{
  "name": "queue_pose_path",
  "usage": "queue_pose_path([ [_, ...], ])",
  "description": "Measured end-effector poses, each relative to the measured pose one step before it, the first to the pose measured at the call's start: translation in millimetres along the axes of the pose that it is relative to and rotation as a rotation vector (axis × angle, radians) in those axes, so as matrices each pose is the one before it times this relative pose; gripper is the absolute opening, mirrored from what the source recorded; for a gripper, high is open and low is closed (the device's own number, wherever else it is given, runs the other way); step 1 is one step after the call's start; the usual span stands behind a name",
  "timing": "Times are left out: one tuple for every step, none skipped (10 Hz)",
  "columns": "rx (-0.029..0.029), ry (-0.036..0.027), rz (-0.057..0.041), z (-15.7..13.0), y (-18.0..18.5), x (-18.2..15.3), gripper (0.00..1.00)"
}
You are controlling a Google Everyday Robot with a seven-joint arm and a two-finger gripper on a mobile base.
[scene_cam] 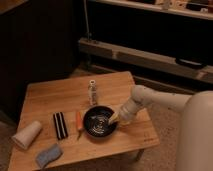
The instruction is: Pick up the ceramic bowl
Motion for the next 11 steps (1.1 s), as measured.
queue_pose_path([
  [-0.00119,0.00040,-0.00182,2.01,1.46,-0.55,0.16],
  [-0.01019,-0.01077,-0.00551,-2.55,-0.15,0.49,0.05],
  [-0.04133,-0.01567,-0.00903,-10.32,-3.65,7.97,0.00],
  [-0.04385,-0.01890,-0.01318,-16.20,1.56,8.60,0.00],
  [-0.03996,-0.01411,-0.02315,-14.34,8.23,7.67,0.00],
  [-0.02930,-0.01281,-0.01800,-12.48,5.20,7.09,0.00],
  [-0.04224,-0.02392,-0.02737,-18.53,5.99,9.36,0.00],
  [-0.02247,-0.00720,-0.01565,-7.69,4.49,4.15,0.00],
  [-0.01346,-0.00243,-0.00418,-3.38,1.74,0.79,0.00],
  [-0.00960,0.01006,-0.00132,2.72,-0.91,0.10,0.00],
  [-0.00035,0.00140,-0.00340,0.37,2.08,-0.49,0.00],
])
